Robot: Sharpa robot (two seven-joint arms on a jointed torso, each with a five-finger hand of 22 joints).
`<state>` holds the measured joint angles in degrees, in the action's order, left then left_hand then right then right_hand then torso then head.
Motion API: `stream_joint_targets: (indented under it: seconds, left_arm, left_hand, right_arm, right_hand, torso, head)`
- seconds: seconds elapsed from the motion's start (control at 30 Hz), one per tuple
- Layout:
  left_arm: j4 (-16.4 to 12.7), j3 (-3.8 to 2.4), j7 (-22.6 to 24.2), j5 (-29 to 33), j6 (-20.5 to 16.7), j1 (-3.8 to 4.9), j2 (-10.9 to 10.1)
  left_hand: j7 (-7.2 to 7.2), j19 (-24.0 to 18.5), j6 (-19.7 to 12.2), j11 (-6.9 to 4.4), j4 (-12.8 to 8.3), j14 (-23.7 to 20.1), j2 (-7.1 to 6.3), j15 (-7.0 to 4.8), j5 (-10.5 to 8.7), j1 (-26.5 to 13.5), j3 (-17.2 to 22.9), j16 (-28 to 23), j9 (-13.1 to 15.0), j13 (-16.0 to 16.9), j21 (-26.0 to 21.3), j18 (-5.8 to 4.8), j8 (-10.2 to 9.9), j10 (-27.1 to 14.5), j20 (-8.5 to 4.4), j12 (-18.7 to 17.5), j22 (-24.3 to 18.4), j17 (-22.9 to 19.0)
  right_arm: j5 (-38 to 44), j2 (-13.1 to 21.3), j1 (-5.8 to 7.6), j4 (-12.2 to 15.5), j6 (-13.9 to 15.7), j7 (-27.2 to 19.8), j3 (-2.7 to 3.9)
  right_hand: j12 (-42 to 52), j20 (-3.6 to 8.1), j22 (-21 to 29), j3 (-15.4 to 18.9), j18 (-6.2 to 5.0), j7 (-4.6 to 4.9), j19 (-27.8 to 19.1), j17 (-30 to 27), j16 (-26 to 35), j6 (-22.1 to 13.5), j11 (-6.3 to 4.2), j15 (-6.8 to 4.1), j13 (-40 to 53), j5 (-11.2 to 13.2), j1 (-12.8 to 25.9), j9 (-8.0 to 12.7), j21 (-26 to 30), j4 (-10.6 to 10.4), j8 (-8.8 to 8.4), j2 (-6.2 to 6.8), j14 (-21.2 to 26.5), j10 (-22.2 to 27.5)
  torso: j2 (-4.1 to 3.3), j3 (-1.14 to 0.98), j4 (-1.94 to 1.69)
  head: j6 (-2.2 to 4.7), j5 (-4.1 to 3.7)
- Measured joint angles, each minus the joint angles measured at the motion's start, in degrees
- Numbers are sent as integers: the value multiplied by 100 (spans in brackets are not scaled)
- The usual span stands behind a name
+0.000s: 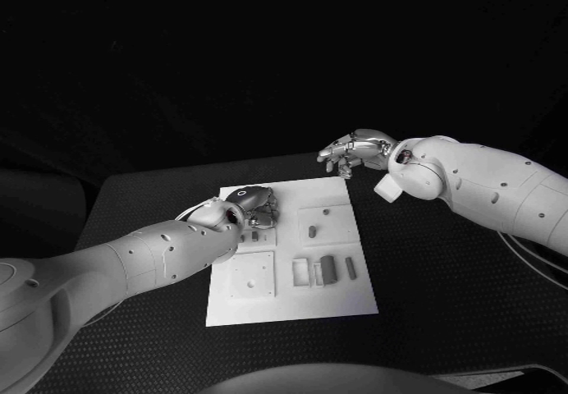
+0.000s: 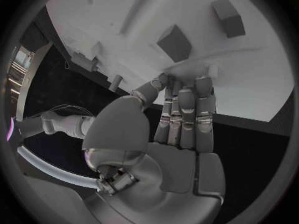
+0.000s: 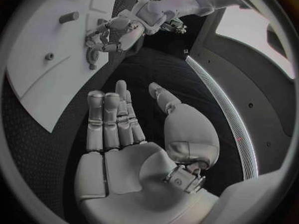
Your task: Assemble the parts on the task board
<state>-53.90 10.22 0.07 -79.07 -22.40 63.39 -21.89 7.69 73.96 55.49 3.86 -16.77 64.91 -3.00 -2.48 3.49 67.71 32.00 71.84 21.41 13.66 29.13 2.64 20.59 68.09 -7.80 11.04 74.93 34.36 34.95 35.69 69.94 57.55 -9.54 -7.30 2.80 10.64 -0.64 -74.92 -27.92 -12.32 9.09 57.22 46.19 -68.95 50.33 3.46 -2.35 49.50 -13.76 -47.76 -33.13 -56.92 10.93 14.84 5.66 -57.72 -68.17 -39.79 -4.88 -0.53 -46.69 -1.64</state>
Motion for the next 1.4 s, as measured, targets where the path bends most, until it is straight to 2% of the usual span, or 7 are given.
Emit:
stream_joint_targets:
  seconds: [0.57,0.67,0.73,0.93,1.1,1.27,1.4]
  left_arm:
    - [68,-5,47,-6,41,3,32]
    - [64,-6,69,-7,24,-1,16]
    - [52,-5,92,-6,10,-5,0]
    - [-48,6,249,67,-49,-32,-138]
    - [-141,-26,322,152,-69,-53,-281]
    - [-253,-132,369,213,-71,-74,-355]
    - [-401,-277,410,257,-68,-74,-437]
  left_hand:
    - [7,28,9,-17,-5,50,9,-9,22,9,67,5,6,7,47,-1,-1,19,-8,-40,-1,-1]
    - [-34,143,110,-53,30,196,6,-37,279,7,105,64,9,-16,124,-2,55,132,-60,-68,-1,15]
    - [-38,179,118,-64,1,238,6,-70,365,7,140,67,34,-19,134,-21,76,168,-96,-91,-2,14]
    - [-42,257,122,-97,-8,348,4,-81,438,5,148,67,59,-12,180,-94,78,298,-132,-138,-2,3]
    - [-42,305,122,-110,-8,389,-4,-82,465,-2,148,66,86,-6,202,-133,78,355,-140,-164,-2,3]
    - [-42,306,122,-101,-8,401,-19,-94,466,-17,148,66,89,12,203,-136,78,367,-140,-174,-2,4]
    - [-42,315,121,-101,-8,407,-27,-100,466,-25,148,65,85,13,203,-136,78,369,-131,-175,-3,4]
  right_arm:
    - [0,6,0,8,0,0,0]
    - [0,8,0,9,1,0,0]
    - [0,11,0,9,1,0,0]
    - [2,28,0,13,1,0,0]
    - [3,42,0,17,2,0,0]
    - [4,52,0,15,4,0,0]
    - [4,65,0,16,4,0,0]
  right_hand:
    - [22,-1,0,0,0,11,0,-5,0,-14,0,2,0,0,0,-5,0,0,0,0,-2,0]
    - [23,-2,0,0,0,11,0,-5,0,-14,0,10,0,0,0,-5,0,0,0,0,-10,0]
    - [23,-2,0,0,-1,10,0,-5,0,-14,0,10,-4,0,0,-5,0,0,0,0,-10,0]
    - [22,-2,0,0,0,1,0,-4,0,-23,0,11,-4,0,0,-4,0,0,0,0,-12,0]
    - [22,-3,0,0,-1,0,0,-4,0,-22,0,11,-5,0,0,-4,0,0,0,0,-11,0]
    - [22,-5,0,0,-1,-1,-2,-4,0,-22,0,-2,-4,0,0,-4,0,0,0,0,2,0]
    - [22,1,0,0,-1,-2,6,-4,0,-23,0,-2,-4,0,0,-3,0,0,0,0,2,0]
  torso:
    - [0,-5,1]
    - [1,-8,3]
    - [1,-7,3]
    - [4,-1,1]
    - [4,3,-5]
    - [4,3,-5]
    - [4,5,-6]
  head:
    - [-13,-7]
    - [-12,-5]
    - [-10,-1]
    - [3,3]
    - [9,1]
    - [25,4]
    - [38,13]
